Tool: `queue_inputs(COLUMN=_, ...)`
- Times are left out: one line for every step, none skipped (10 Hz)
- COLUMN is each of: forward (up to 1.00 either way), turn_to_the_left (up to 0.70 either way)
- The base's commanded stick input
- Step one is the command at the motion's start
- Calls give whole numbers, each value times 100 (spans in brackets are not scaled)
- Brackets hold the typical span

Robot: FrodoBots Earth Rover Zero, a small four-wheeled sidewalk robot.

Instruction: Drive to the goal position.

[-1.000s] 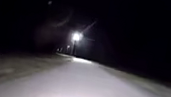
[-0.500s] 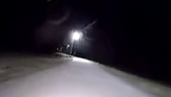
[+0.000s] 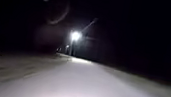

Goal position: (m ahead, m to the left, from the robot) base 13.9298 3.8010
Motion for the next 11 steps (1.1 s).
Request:
queue_inputs(forward=70, turn_to_the_left=0)
queue_inputs(forward=70, turn_to_the_left=2)
queue_inputs(forward=70, turn_to_the_left=10)
queue_inputs(forward=70, turn_to_the_left=14)
queue_inputs(forward=70, turn_to_the_left=14)
queue_inputs(forward=70, turn_to_the_left=14)
queue_inputs(forward=70, turn_to_the_left=14)
queue_inputs(forward=70, turn_to_the_left=14)
queue_inputs(forward=70, turn_to_the_left=12)
queue_inputs(forward=70, turn_to_the_left=2)
queue_inputs(forward=70, turn_to_the_left=1)
